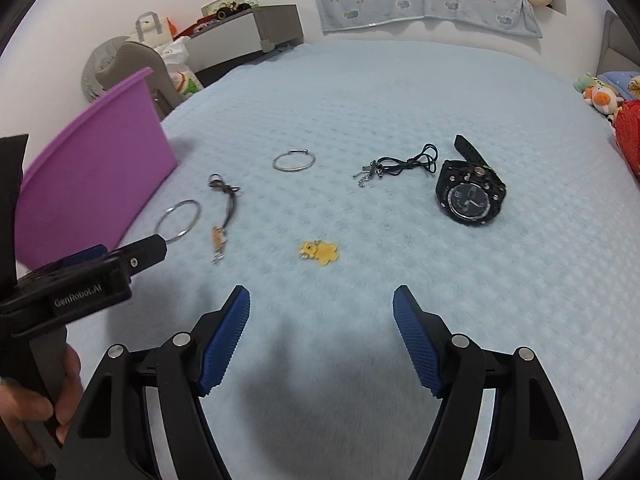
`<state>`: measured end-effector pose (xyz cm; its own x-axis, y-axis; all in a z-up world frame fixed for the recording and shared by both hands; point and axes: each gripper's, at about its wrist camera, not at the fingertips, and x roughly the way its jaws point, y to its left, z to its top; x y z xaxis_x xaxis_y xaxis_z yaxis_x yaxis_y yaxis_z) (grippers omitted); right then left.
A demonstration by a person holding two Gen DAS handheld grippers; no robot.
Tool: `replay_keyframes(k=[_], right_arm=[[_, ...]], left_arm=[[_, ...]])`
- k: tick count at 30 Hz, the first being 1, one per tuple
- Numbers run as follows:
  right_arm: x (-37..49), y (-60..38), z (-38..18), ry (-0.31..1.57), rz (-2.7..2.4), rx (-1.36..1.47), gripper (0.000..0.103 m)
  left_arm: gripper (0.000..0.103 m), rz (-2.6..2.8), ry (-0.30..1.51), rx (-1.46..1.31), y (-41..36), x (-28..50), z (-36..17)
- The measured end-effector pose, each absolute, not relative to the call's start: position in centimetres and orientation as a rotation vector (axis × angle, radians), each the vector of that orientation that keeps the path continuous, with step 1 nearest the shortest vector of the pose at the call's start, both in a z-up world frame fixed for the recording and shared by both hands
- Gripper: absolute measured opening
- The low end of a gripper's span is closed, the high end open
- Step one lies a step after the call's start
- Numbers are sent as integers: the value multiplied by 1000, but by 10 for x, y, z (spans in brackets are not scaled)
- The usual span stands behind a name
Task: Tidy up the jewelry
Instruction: 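Grasp the yellow bear charm with the right tool while the left tool grasps the brown leather cord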
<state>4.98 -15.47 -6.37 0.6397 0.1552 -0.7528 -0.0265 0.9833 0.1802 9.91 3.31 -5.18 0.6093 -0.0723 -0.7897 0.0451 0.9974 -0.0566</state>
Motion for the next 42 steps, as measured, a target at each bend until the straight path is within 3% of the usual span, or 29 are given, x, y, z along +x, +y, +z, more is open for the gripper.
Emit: replay_keyframes(k=[19,42], right_arm=[[110,-145,-108,896,78,69,71],[114,-136,-114,909,51,7,67]], left_arm=[[97,-14,944,-7,21,161,-97],[95,23,956,25,-3,179,-112]])
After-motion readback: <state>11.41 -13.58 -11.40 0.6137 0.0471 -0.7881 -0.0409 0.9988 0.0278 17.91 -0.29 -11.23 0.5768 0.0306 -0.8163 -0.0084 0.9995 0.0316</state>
